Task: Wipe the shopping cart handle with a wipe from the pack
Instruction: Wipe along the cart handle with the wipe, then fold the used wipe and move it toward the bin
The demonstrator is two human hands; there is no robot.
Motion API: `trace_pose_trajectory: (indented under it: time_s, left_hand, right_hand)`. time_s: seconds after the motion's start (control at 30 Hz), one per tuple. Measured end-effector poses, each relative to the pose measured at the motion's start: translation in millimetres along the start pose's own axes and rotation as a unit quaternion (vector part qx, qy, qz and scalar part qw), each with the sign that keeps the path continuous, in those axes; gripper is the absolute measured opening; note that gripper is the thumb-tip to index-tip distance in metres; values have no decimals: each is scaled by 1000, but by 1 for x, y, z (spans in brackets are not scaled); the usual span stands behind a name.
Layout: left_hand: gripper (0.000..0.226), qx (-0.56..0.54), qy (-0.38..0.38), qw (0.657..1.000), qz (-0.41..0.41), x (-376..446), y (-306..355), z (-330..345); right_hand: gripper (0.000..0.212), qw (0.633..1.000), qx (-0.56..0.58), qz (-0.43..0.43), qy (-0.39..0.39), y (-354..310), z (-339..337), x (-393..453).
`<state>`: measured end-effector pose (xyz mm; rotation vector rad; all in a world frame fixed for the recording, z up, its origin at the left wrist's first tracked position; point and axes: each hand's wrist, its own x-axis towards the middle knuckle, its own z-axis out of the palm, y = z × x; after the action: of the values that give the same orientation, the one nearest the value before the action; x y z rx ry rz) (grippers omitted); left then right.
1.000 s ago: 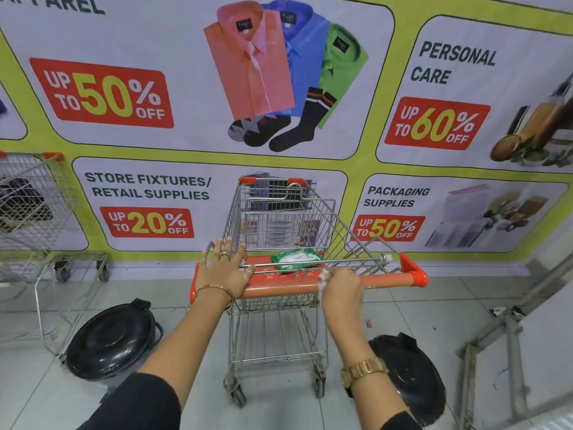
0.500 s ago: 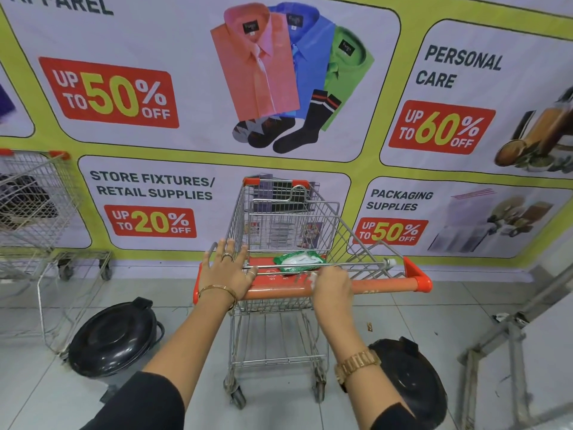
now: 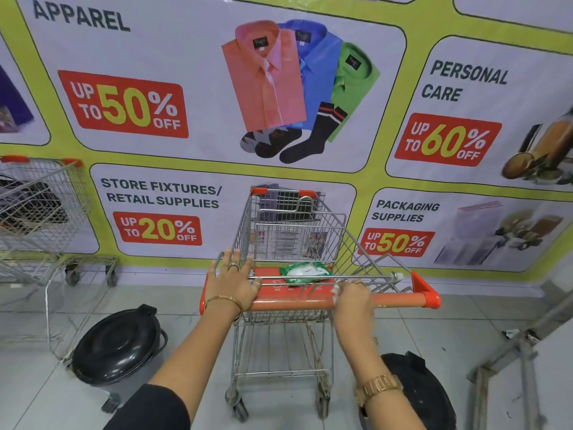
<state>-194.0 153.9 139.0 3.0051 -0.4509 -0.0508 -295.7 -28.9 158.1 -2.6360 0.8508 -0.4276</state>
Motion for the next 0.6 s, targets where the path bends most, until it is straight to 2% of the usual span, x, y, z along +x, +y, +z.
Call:
trace_pose_trajectory:
  time_s: [0.07,0.2,0.27,0.37,0.47,0.6]
  left_hand:
    - [60,1,0,1000,2,0,-1,0]
    - [59,-1,-12,1000,11,2,-8,-1]
    - [59,-1,-15,1000,12,2,-12,-2]
    - [59,-5,-25,1000,16,3,-18,-5]
    - [60,4,-36,999,27,4,-23,-7]
    - [63,2,-56,998,42,5,-29,-9]
  right_hand:
    - [16,999,31,-11,-10,-15,6,-9]
    - [20,984,135,-49,-104,-50,12,-25]
    - [19,967,220,-31,-125,-54,8,-23]
    - [13,931,338,30,-131,-42,-10,-15]
    - [18,896,417,87,-127,-30,-32,-2]
    - [19,798,574,121,-140,-23,-59,19]
